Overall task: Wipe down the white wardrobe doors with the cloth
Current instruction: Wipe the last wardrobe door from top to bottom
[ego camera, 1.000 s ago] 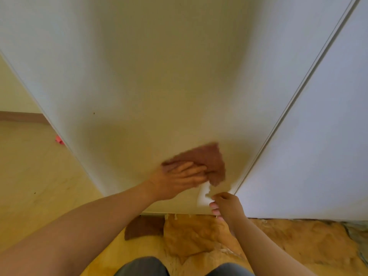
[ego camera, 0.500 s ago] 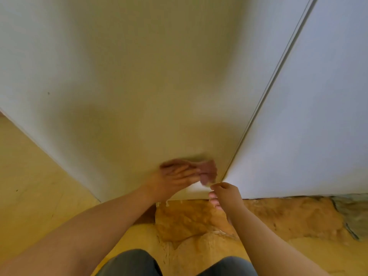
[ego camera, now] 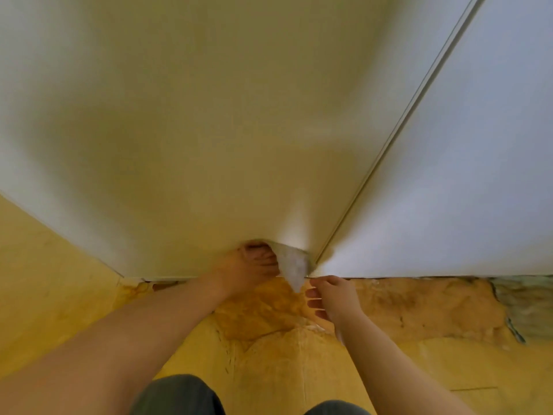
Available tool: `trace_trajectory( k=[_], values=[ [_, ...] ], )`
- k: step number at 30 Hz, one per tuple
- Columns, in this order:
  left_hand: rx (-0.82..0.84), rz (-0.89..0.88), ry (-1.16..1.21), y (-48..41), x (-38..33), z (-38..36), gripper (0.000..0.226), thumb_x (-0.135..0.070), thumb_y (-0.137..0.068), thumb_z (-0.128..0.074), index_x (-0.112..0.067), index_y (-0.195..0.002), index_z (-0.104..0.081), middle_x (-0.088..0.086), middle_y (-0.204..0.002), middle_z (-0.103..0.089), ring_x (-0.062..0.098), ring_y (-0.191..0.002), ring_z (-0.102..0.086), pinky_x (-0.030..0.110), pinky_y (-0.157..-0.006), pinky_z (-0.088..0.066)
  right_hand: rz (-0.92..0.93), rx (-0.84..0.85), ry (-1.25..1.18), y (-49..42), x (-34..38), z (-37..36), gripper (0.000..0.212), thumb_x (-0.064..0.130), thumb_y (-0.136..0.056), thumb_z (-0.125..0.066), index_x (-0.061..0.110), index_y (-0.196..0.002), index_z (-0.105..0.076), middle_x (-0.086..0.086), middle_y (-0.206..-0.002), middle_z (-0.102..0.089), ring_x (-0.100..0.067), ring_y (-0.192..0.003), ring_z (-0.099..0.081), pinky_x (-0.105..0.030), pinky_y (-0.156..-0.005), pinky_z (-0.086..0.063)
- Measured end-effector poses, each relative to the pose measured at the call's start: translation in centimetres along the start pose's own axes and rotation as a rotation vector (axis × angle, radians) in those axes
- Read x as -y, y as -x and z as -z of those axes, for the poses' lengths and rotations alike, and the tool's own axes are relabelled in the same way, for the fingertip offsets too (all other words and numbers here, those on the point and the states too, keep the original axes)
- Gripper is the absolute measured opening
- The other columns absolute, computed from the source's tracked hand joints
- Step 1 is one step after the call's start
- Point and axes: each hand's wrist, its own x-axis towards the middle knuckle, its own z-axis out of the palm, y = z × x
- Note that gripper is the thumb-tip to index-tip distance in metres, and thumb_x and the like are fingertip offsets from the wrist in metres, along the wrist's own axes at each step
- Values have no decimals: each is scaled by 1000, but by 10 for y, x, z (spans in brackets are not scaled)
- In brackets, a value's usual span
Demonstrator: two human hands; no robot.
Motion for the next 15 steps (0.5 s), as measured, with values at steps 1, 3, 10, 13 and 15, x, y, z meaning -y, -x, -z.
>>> trace_trajectory(
  k=[1,3,10,13,15],
  values=[
    [189,-91,147,3,2,13,66,-3,-101,3,-48,-141,-25,-42,-122,-48,-20,-117,-39,24,-118,-5,-1,0,14,-2,-5,-1,21,11,-96,-40,10,-101,-61,-9,-82,-63,-19,-69,-57,-26,-58,-45],
    [-28,-392,123,-5,-31,16,45,-4,-101,-22,-8,-147,-24,0,-153,-27,19,-143,-18,43,-117,-13,-16,-1,34,-8,-13,-2,22,12,-97,-39,11,-99,-61,-9,-85,-63,-20,-72,-58,-26,-61,-46],
    [-104,-441,307,6,-17,6,45,-5,-101,-30,-5,-145,-23,8,-154,-20,28,-142,-15,40,-110,-23,-29,21,144,-20,-24,-12,21,14,-97,-40,13,-99,-60,-10,-91,-64,-19,-73,-58,-26,-64,-48],
    [-77,-533,87,26,-4,-75,38,-21,-101,-35,-17,-139,-37,2,-145,-35,25,-134,-29,40,-107,-32,-31,54,195,-18,-25,-22,21,12,-97,-39,14,-92,-59,-11,-89,-62,-19,-72,-56,-27,-64,-47],
    [57,-399,198,37,4,-123,39,-55,-96,-30,-34,-127,-43,-10,-132,-46,14,-123,-39,33,-100,-34,-21,78,225,-16,-21,-30,23,10,-96,-38,15,-85,-57,-10,-85,-59,-19,-71,-54,-26,-62,-45]
  ],
)
